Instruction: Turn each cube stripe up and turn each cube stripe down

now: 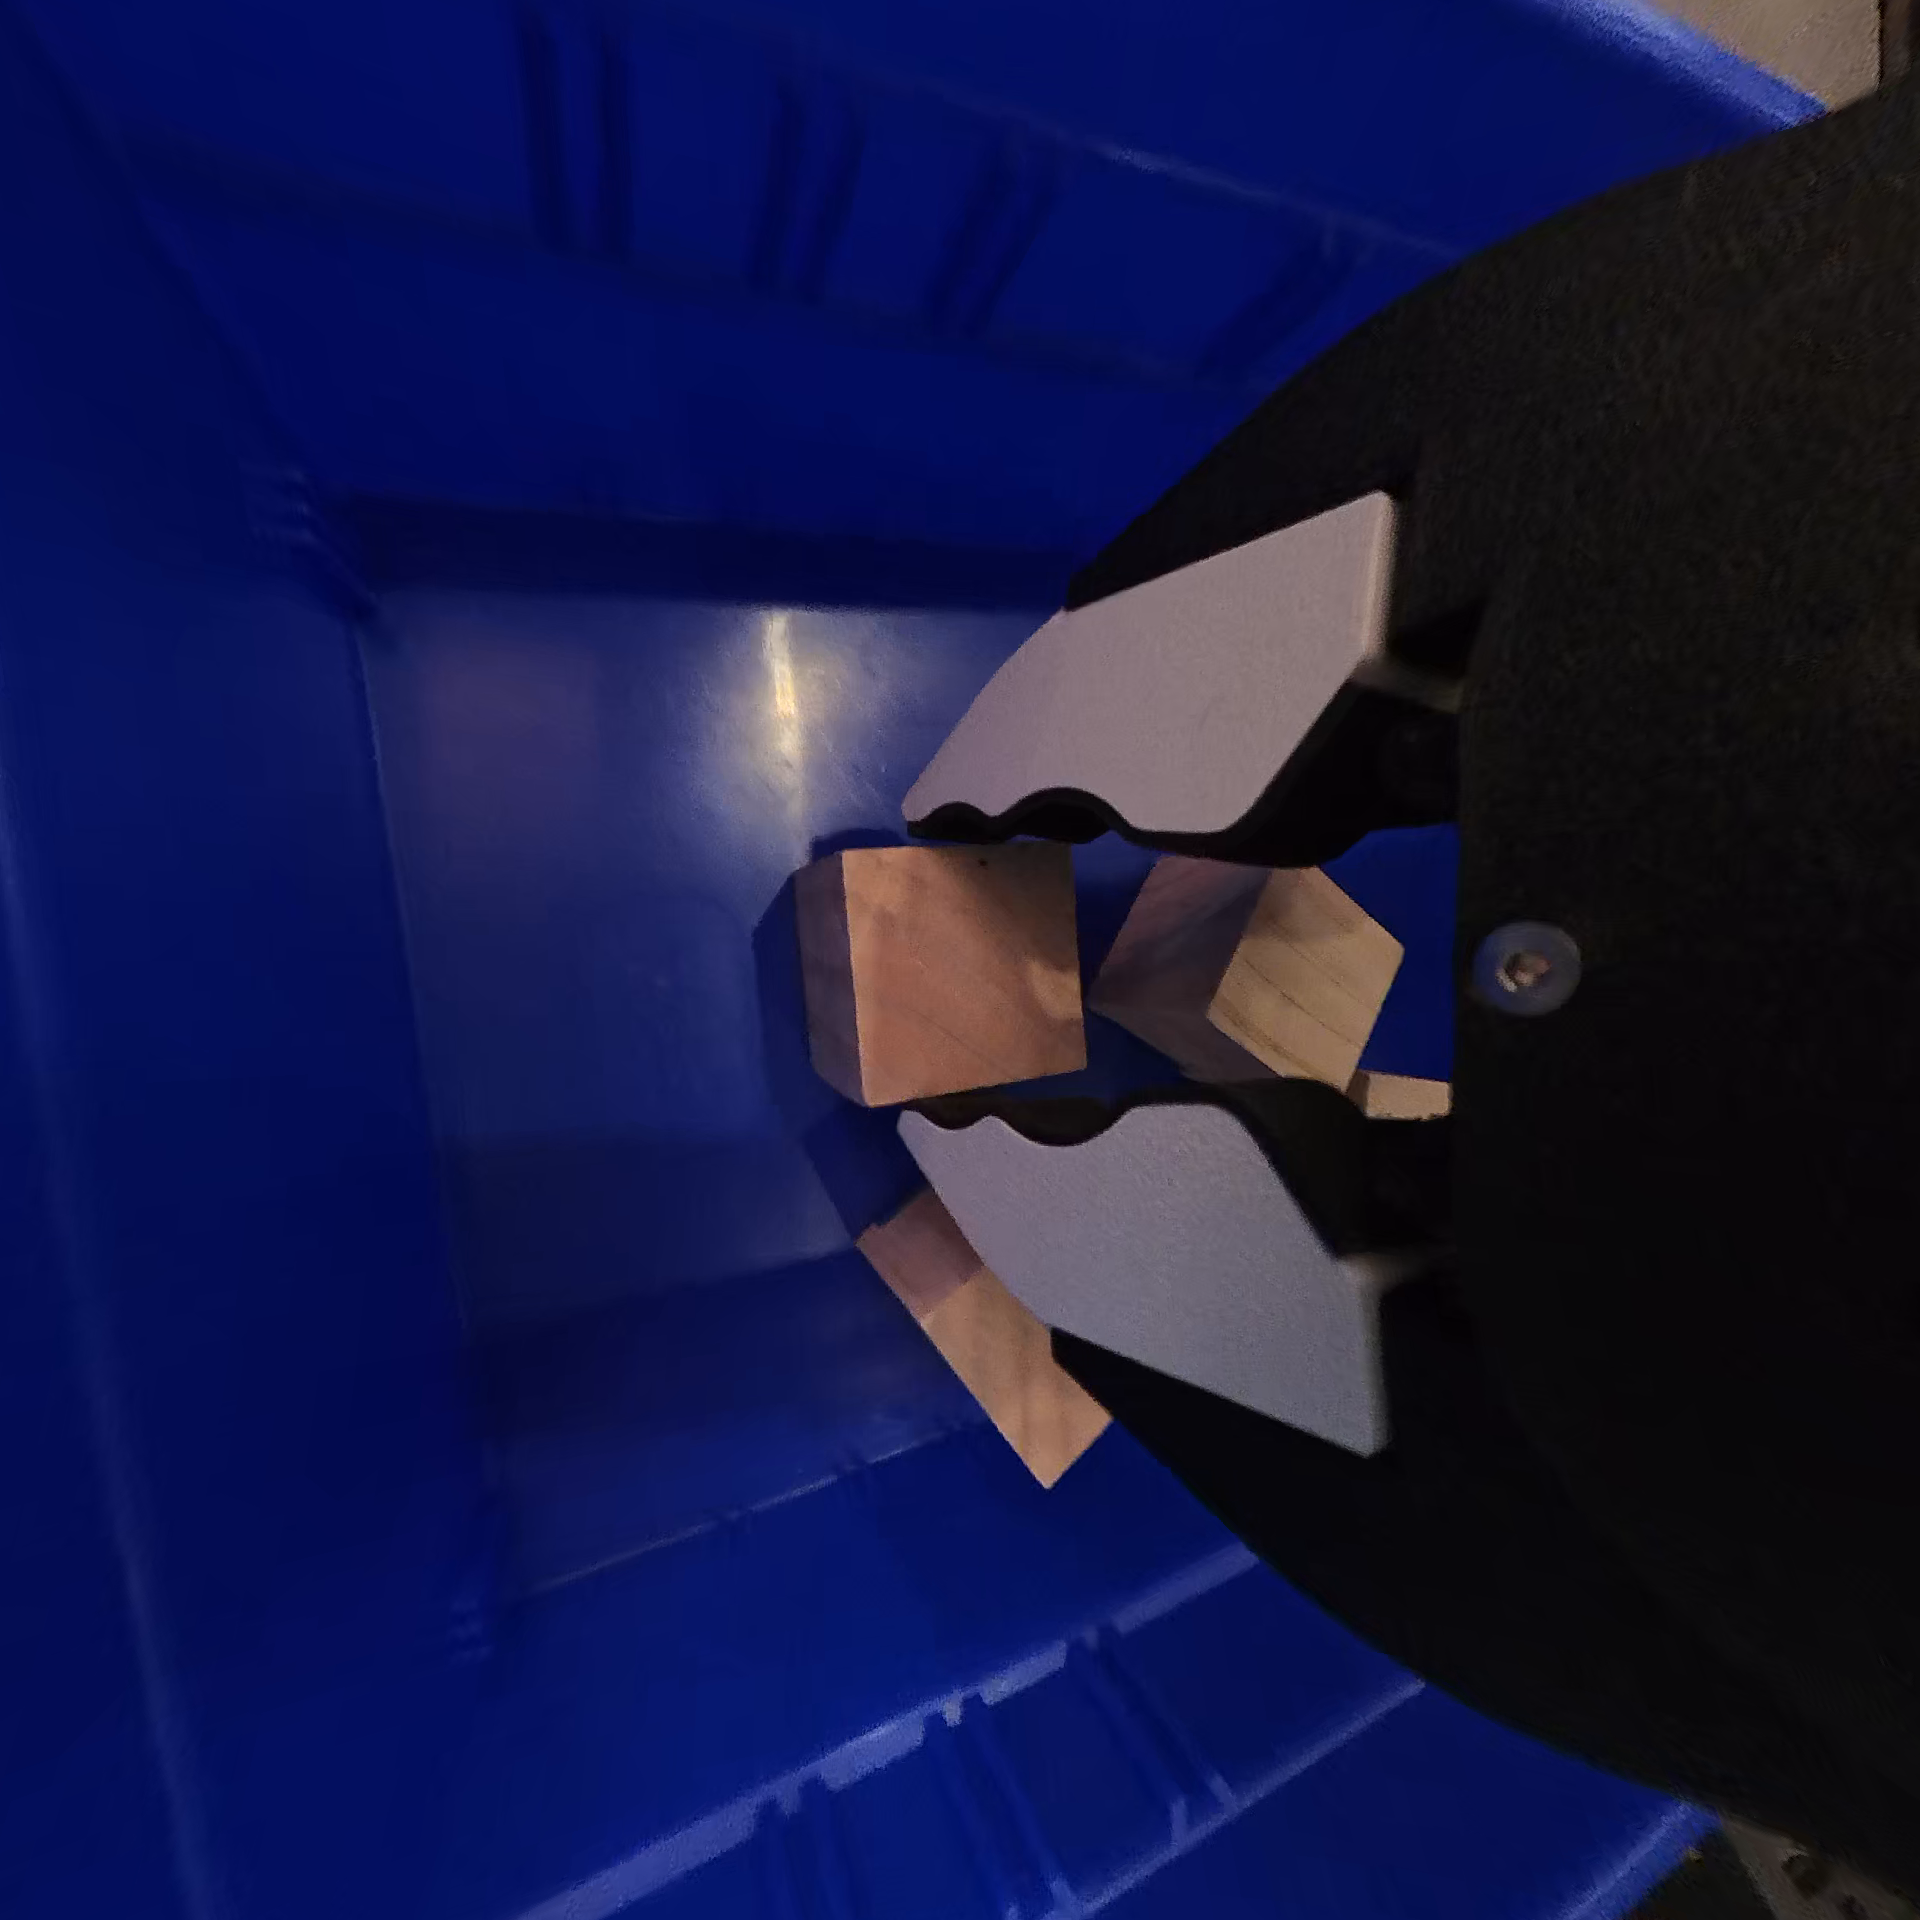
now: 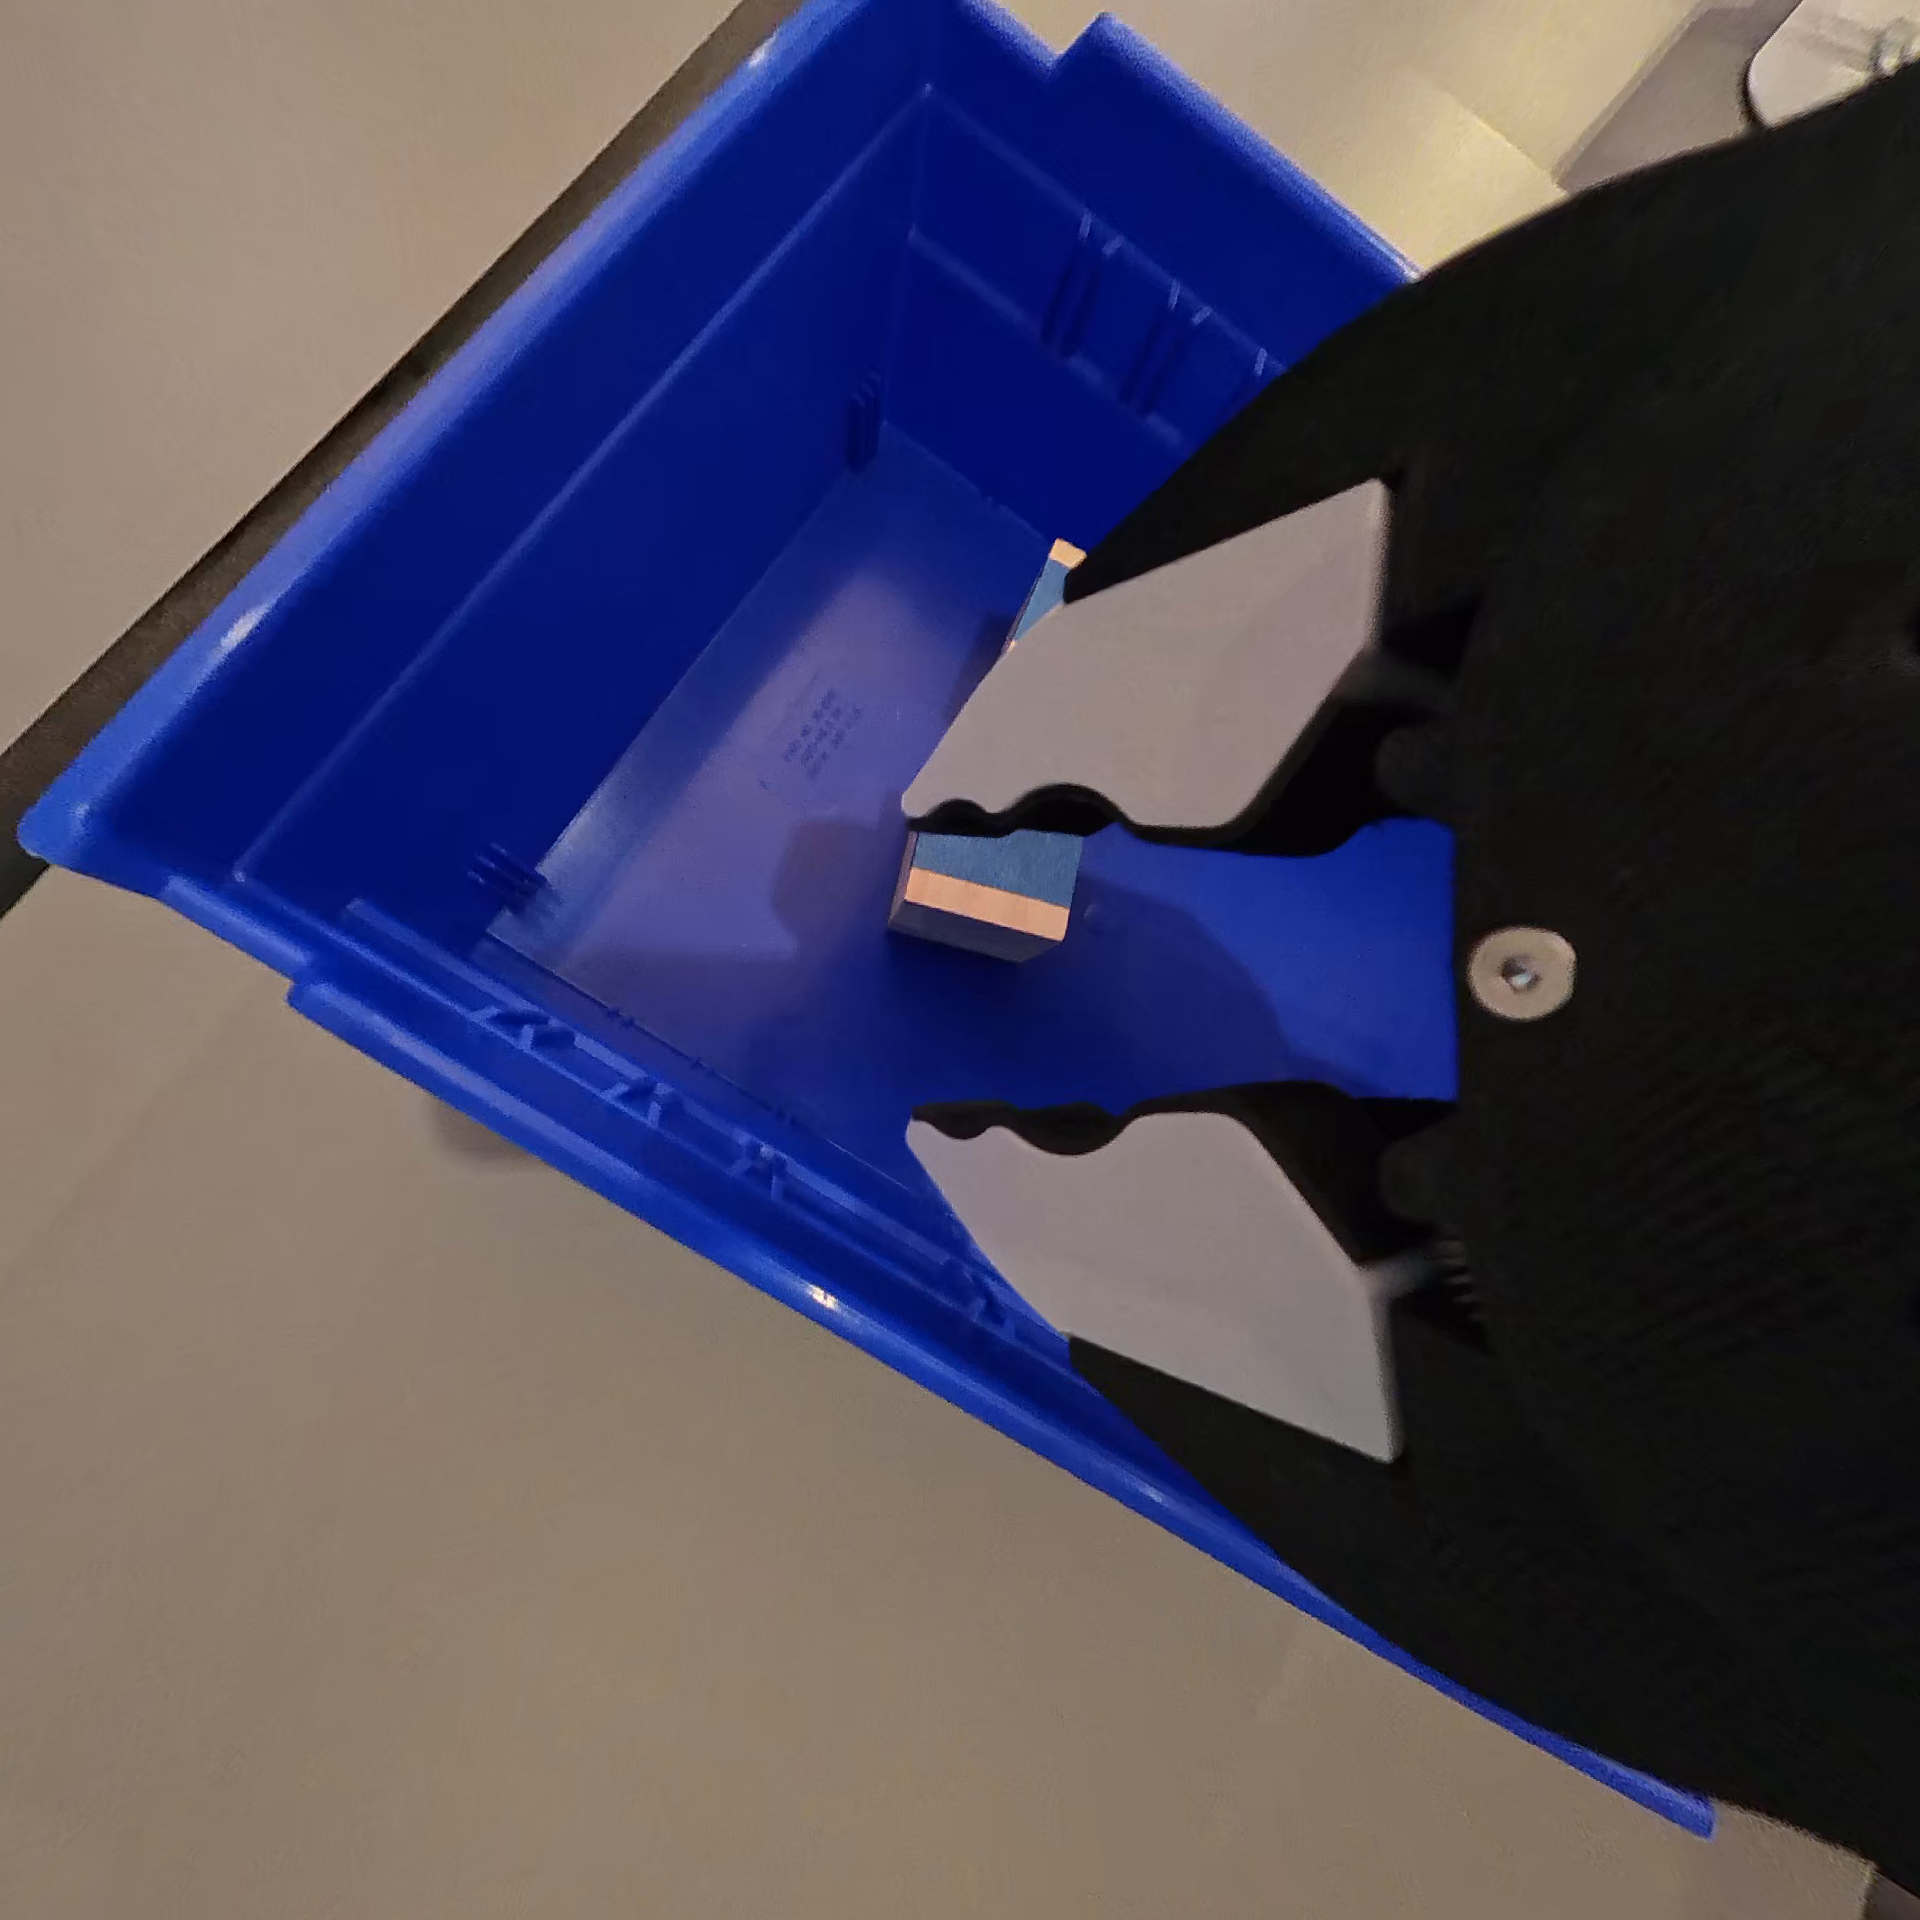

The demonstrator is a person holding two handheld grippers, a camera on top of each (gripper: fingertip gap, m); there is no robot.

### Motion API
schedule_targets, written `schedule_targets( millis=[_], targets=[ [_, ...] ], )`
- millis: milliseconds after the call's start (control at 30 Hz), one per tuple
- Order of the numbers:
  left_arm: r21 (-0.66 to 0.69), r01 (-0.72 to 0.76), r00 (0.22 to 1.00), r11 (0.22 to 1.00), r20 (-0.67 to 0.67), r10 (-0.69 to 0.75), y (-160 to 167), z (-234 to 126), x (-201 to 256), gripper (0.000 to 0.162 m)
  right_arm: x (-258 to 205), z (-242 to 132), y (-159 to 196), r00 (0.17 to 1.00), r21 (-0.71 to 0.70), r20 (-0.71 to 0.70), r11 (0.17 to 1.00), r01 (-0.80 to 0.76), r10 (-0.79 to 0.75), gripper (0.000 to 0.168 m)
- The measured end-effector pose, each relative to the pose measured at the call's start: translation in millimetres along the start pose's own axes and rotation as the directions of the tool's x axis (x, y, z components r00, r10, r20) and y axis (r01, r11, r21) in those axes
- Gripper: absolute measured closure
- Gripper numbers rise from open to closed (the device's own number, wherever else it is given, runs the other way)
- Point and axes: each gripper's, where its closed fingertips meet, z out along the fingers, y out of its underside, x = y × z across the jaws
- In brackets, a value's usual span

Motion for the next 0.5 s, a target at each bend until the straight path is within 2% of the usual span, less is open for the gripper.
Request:
schedule_targets(
  millis=[100,167,267,333,367,433,500],
  targets=[
    [0.017,-0.027,0.999,0.999,-0.026,0.028,-3,-5,6,0.116,2,-3,-1,1.000,0.010,-0.009,1.000,-0.012,0.012,0.117],
    [0.074,-0.046,0.998,0.996,-0.047,0.050,-7,-21,9,0.116,5,-8,-5,0.999,0.038,-0.026,0.999,-0.017,0.018,0.117],
    [0.295,-0.034,0.965,0.955,-0.238,0.108,-22,-73,29,0.117,7,-24,-16,0.998,0.110,-0.065,0.994,-0.011,0.019,0.117],
    [0.463,0.018,0.901,0.886,-0.391,0.186,-27,-120,42,0.116,-2,-43,-29,0.996,0.191,-0.084,0.981,0.024,-0.008,0.118],
    [0.534,0.057,0.835,0.844,-0.488,0.252,-26,-147,53,0.116,-11,-55,-38,0.995,0.243,-0.091,0.969,0.052,-0.031,0.118],
    [0.608,0.148,0.606,0.780,-0.679,0.414,-14,-203,81,0.116,-42,-83,-62,0.989,0.384,-0.090,0.912,0.143,-0.117,0.118],
    [0.637,0.178,0.365,0.750,-0.751,0.551,6,-245,104,0.117,-88,-115,-87,0.960,0.564,-0.104,0.779,0.273,-0.260,0.111]
  ],
)
